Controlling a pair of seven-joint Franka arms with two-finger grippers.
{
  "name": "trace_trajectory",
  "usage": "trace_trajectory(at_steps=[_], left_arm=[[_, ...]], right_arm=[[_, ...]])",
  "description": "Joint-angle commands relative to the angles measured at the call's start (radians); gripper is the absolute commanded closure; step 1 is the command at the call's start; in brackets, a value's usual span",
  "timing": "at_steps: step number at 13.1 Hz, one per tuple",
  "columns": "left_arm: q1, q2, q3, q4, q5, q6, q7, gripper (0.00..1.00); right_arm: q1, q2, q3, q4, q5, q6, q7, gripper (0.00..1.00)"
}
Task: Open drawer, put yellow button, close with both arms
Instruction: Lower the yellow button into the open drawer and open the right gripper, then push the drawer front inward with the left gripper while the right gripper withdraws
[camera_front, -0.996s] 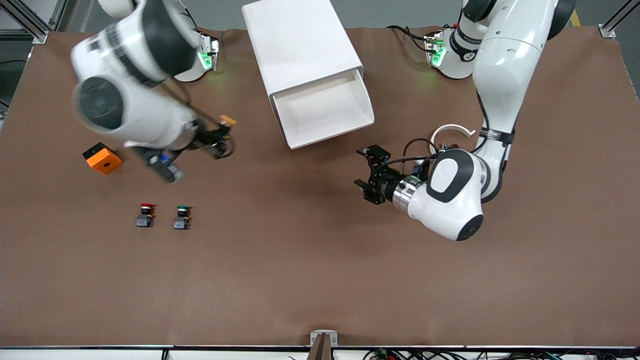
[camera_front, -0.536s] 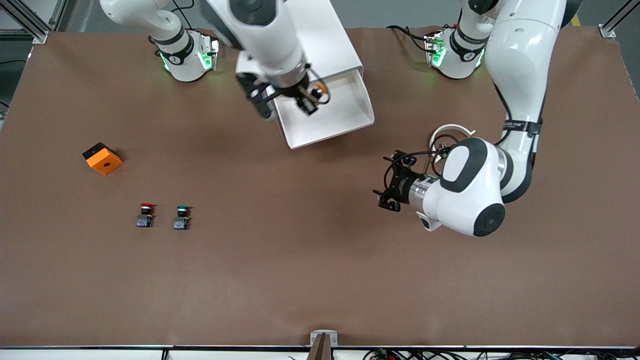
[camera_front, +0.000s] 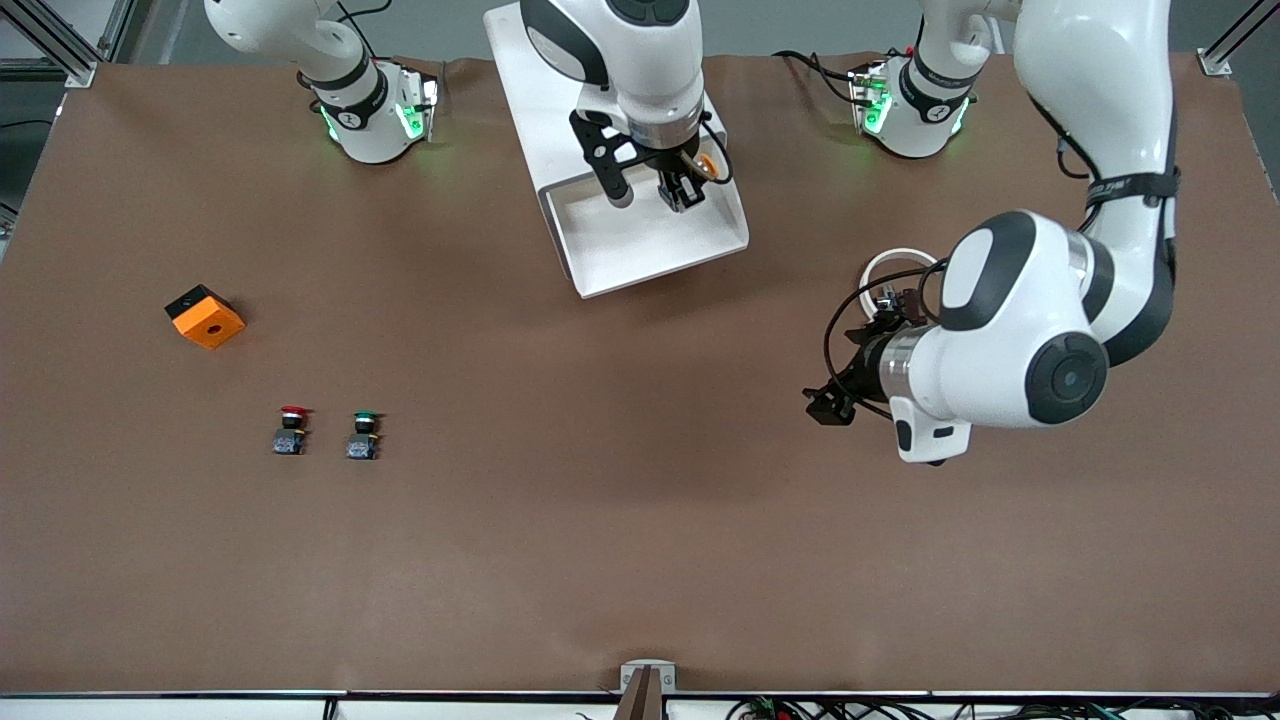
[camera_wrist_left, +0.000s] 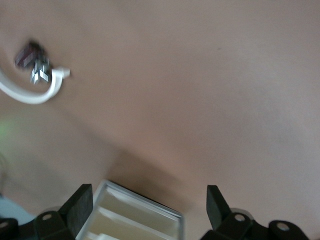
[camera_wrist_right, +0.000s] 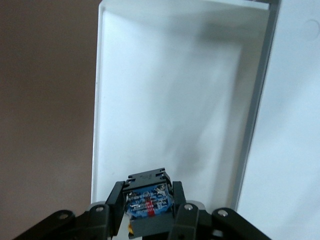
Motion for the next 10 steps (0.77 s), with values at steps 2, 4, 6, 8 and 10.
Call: trace_trajectory(at_steps=[2,4,6,8,10], left_arm=[[-0.015,-0.072,-0.003,-0.051,0.098,0.005,0.319,0.0],[-0.014,-0.087,-0.003,-0.062,0.098,0.006,0.44,0.0],[-0.015,-0.101,-0.004,-0.088,0.098,0.011,0.57,0.0],[-0.015,-0.134,-0.019,-0.164,0.098,0.078,0.585,0.0],[-0.017,-0.164,-0.047,-0.256,0.1,0.158,0.588,0.0]], right_arm=[[0.005,0.003,-0.007,-0.006,-0.033,-0.01,0.02,1.0],[0.003,0.005,-0.007,-0.006,-0.041,-0.013,0.018,1.0],[0.003,0.018,-0.007,-0.008,-0.052,-0.012,0.018,1.0],[0.005,0.031,-0.007,-0.006,-0.063,-0.012,0.017,1.0],[0.002,0.031,-0.007,-0.006,-0.063,-0.012,0.014,0.84]])
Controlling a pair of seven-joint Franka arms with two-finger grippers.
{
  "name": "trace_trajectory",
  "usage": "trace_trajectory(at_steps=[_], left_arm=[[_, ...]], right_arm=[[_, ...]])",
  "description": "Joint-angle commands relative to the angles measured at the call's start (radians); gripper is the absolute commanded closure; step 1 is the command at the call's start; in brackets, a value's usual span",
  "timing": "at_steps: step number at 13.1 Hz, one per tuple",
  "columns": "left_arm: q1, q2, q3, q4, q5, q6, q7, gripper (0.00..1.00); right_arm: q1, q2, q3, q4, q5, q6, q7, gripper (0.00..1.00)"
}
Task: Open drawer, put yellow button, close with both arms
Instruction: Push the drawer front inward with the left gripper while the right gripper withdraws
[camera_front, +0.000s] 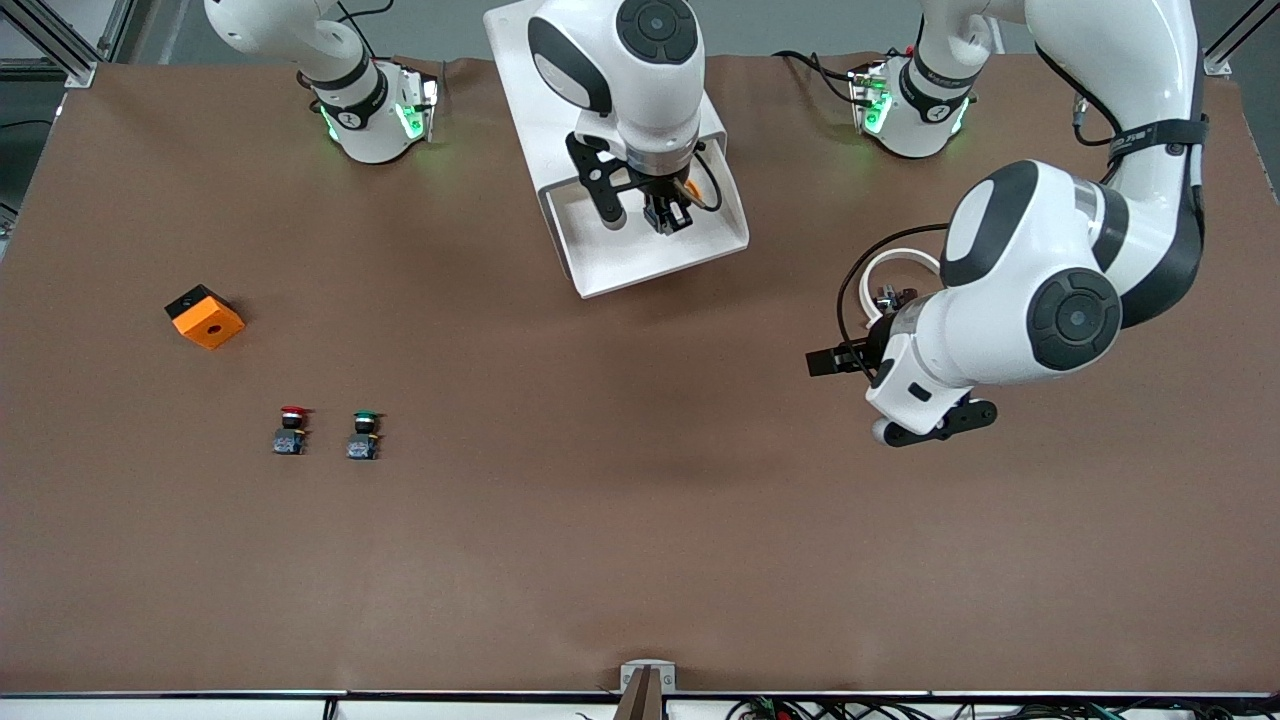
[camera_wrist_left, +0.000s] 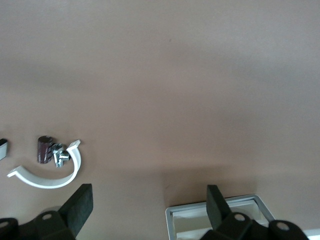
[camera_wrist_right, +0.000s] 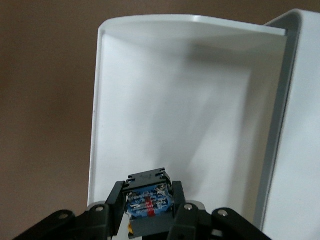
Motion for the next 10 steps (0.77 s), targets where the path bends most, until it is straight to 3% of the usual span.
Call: trace_trajectory(at_steps=[1,2,7,10], left_arm=[[-0.004,-0.082,-0.054,-0.17,0.039,0.117,0.018,0.0],[-0.004,-0.087,-0.077,-0.194,0.056,0.14,0.018,0.0],[-0.004,-0.096,-0.153,-0.282,0.063,0.241,0.018,0.0],[-0.002,-0.132,-0.211,-0.43,0.063,0.41,0.008,0.0]], right_arm=[[-0.001,-0.003,-0.001,0.005,-0.015,-0.006,0.01,0.3],[0.0,-0.003,-0.001,0.005,-0.019,-0.006,0.013,0.0],[-0.01,-0.006,-0.002,0.014,-0.055,-0.005,-0.078,0.0],[-0.064,-0.021,-0.007,0.026,-0.053,-0.038,-0.389,0.0]])
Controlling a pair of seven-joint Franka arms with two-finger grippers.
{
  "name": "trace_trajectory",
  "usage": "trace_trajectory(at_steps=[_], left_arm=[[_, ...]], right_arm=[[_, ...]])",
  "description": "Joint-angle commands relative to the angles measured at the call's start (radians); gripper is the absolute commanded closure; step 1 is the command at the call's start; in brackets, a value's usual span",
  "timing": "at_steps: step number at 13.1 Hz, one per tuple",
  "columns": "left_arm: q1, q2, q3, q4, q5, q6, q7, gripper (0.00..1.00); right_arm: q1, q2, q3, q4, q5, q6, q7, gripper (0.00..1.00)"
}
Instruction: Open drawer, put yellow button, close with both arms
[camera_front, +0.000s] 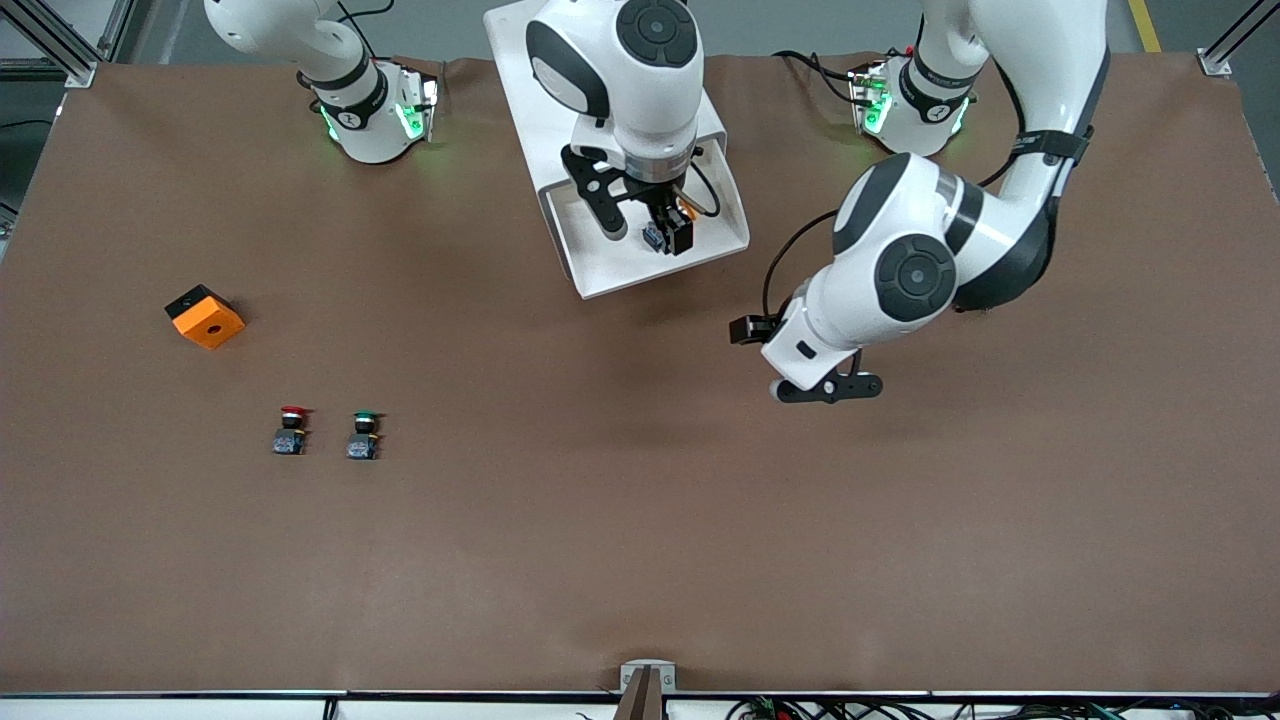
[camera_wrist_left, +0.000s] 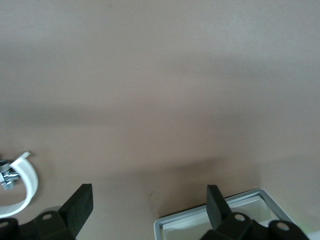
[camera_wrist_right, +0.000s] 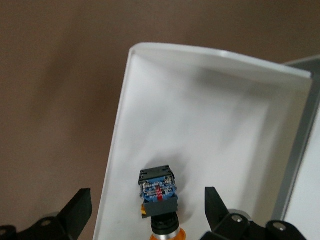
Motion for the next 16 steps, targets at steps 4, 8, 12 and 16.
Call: trace_trajectory(at_steps=[4,8,12,16], left_arm=[[0.006,-0.115,-0.104,-0.259,0.018,0.175,-0.069,0.0],[0.005,-0.117,-0.193,-0.274,0.018,0.19,-0.209,0.0],[0.006,-0.131,-0.256,-0.325,0.018,0.248,-0.307,0.0],[0.01,-0.14,-0.328,-0.342,0.018,0.249,-0.423,0.0]], right_arm=[[-0.195,-0.046,0.004,0.046,-0.016,-0.116,-0.618,0.0],[-0.428,-0.062,0.004,0.045,-0.016,-0.119,-1.092,0.0],[-0.632,-0.073,0.002,0.045,-0.059,-0.183,-1.499,0.0],[-0.806,-0.091,0.004,0.046,-0.076,-0.225,-1.707,0.0]])
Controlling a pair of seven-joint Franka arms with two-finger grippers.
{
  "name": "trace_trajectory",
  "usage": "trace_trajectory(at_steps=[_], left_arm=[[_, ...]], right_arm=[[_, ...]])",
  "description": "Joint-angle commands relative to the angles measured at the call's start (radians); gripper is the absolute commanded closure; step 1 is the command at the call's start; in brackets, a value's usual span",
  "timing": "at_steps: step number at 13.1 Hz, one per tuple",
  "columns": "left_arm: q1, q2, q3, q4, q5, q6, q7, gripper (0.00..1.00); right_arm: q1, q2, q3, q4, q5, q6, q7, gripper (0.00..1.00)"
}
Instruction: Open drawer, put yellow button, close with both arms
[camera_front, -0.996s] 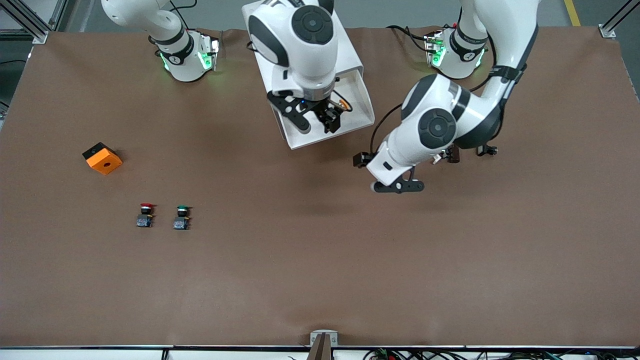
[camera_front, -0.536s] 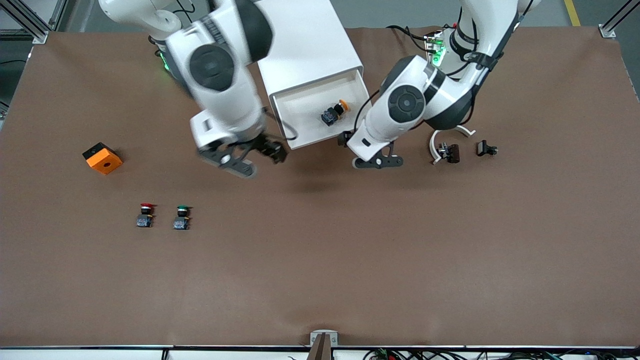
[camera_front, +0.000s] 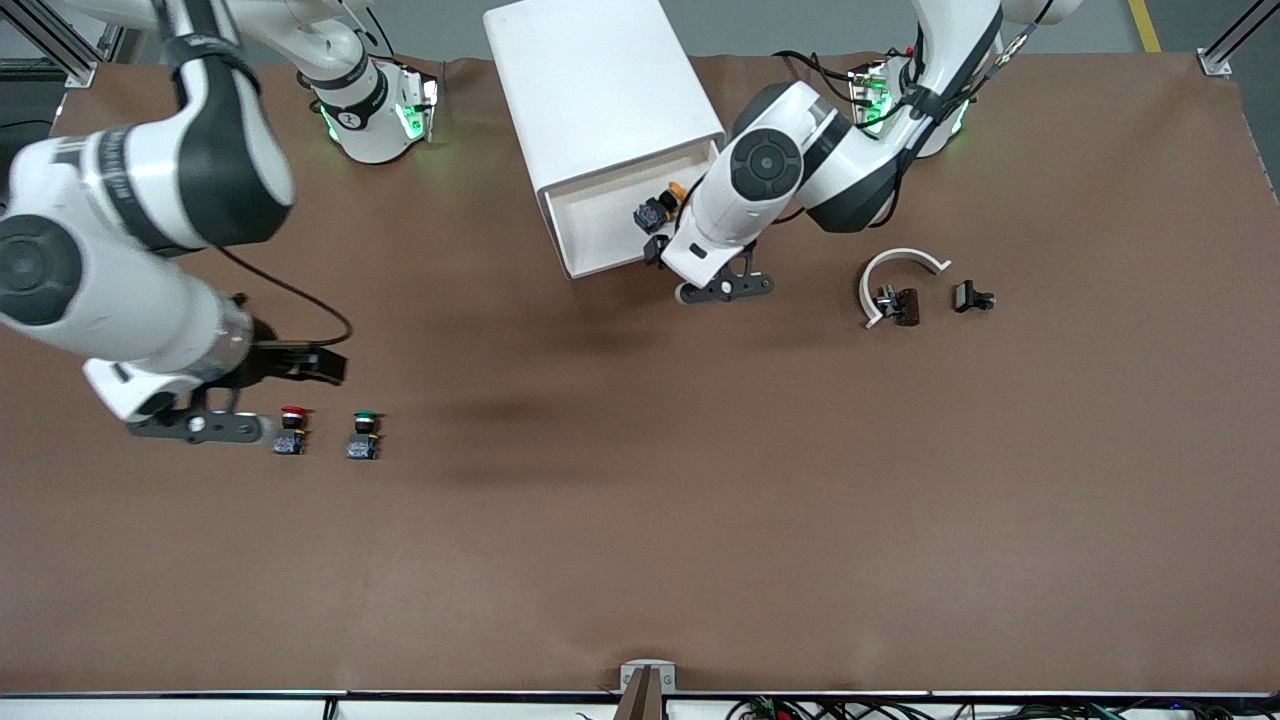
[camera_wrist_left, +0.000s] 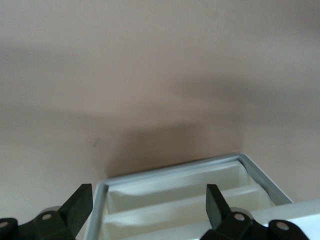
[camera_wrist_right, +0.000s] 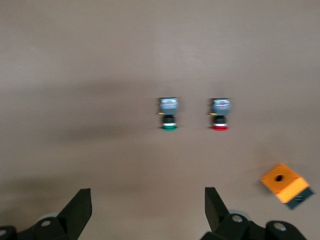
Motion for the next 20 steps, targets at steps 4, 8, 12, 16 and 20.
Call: trace_trajectory(at_steps=[4,8,12,16,20], left_arm=[[0.012,-0.058,-0.117,-0.081,0.013,0.017,-0.108,0.0],[0.012,-0.052,-0.157,-0.088,-0.019,0.01,-0.142,0.0],[0.005,-0.044,-0.181,-0.086,-0.058,0.01,-0.206,0.0],[0.006,-0.031,-0.188,-0.082,-0.092,0.0,-0.222,0.0],[0.023,-0.029,-0.18,-0.026,-0.087,-0.047,-0.223,0.0]], right_arm=[[-0.093,-0.023,0.025,0.032,-0.023,-0.025,-0.045,0.0],[-0.11,-0.03,0.023,0.033,-0.02,-0.078,-0.039,0.0],[-0.151,-0.102,0.023,0.023,-0.017,-0.108,-0.038,0.0],[-0.188,-0.223,0.024,-0.049,-0.005,-0.111,-0.048,0.0],[-0.194,-0.271,0.026,-0.069,-0.019,-0.118,-0.053,0.0]])
